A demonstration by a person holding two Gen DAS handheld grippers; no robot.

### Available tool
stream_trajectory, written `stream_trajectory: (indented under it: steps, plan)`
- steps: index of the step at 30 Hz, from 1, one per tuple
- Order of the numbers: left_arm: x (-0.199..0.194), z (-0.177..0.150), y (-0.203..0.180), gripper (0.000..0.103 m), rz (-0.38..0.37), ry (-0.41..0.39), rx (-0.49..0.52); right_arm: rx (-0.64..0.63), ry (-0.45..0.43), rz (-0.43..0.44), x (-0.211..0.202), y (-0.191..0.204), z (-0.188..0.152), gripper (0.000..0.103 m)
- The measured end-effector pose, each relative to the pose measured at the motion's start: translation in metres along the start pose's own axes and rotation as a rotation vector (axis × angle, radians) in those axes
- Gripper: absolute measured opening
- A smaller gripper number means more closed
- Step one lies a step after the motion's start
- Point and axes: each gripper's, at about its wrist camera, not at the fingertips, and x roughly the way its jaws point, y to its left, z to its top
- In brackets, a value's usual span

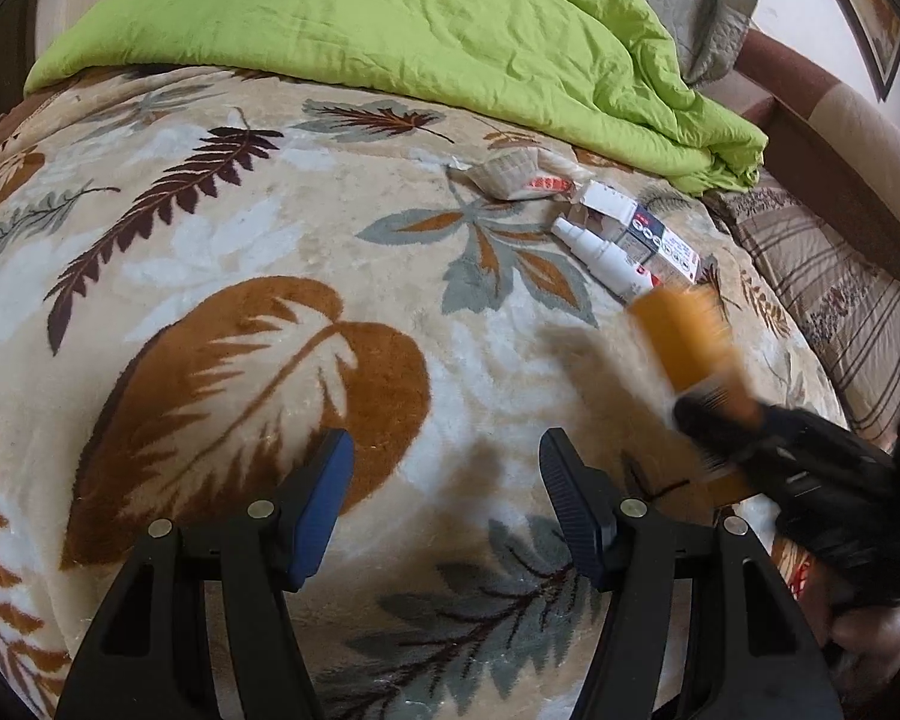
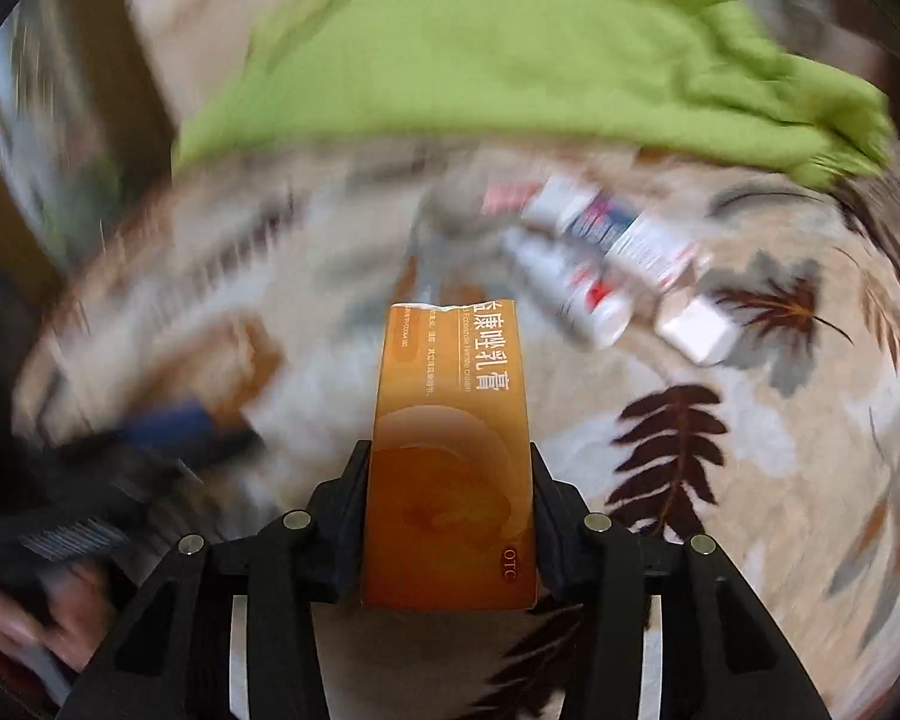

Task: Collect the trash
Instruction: 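Grasp the orange medicine box with right gripper while left grasps the white spray bottle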

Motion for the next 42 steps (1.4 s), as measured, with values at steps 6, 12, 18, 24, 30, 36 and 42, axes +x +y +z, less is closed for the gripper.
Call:
stream_trajectory:
  steps: [6, 12, 18, 24, 30, 36, 42]
  plan:
    - [0.014, 0.016, -0.030, 0.063, -0.061, 0.067, -0.020, 0.192, -0.207, -0.140, -0.040, -0.039, -0.009, 0.050]
    - [0.046, 0.059, -0.061, 0.063, -0.147, 0.162, -0.159, 0.314, -0.311, -0.209, -0.062, -0.066, -0.009, 0.050]
    - [0.084, 0.096, -0.085, 0.056, -0.141, 0.199, -0.258, 0.360, -0.326, -0.188, -0.069, -0.077, -0.011, 0.050]
    - [0.134, 0.108, -0.091, 0.040, -0.134, 0.291, -0.346, 0.379, -0.323, -0.168, -0.067, -0.081, -0.013, 0.050]
    - [0.154, 0.116, -0.099, 0.040, -0.145, 0.284, -0.306, 0.396, -0.319, -0.157, -0.064, -0.086, -0.014, 0.050]
    - [0.159, 0.119, -0.096, 0.039, -0.163, 0.288, -0.281, 0.380, -0.311, -0.161, -0.061, -0.082, -0.011, 0.050]
    - [0.164, 0.125, -0.114, 0.038, -0.061, 0.292, -0.176, 0.353, -0.312, -0.186, -0.059, -0.074, -0.009, 0.050]
